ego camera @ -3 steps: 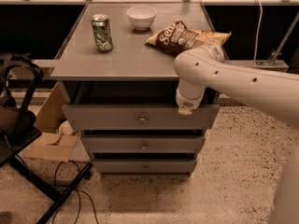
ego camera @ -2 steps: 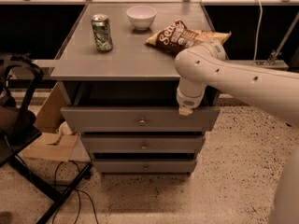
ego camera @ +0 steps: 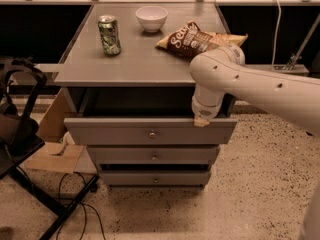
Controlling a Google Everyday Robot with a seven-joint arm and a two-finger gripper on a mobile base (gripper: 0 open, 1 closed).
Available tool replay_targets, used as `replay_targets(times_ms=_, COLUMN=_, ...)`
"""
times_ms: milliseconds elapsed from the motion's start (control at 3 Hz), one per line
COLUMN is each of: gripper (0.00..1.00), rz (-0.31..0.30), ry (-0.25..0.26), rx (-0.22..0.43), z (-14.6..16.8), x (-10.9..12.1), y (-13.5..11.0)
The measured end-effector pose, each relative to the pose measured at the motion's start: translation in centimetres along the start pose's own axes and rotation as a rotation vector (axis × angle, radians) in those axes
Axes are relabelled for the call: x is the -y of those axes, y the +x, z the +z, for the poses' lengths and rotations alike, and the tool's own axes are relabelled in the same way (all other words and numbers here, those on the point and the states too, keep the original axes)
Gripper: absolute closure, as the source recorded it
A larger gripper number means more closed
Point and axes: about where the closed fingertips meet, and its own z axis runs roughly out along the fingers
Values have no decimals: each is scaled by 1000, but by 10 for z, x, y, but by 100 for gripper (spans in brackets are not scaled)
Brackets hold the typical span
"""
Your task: Open top drawer
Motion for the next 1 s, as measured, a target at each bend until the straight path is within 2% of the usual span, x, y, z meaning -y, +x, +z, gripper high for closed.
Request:
replay_targets(times_ms=667, gripper=100, rz=-7, ry=-31, rx=-8, z=-9, x=-15, y=9)
replay_targets(times_ms=1000, gripper=100, rz=-7, ry=-31, rx=-8, z=-9, x=-15, y=9)
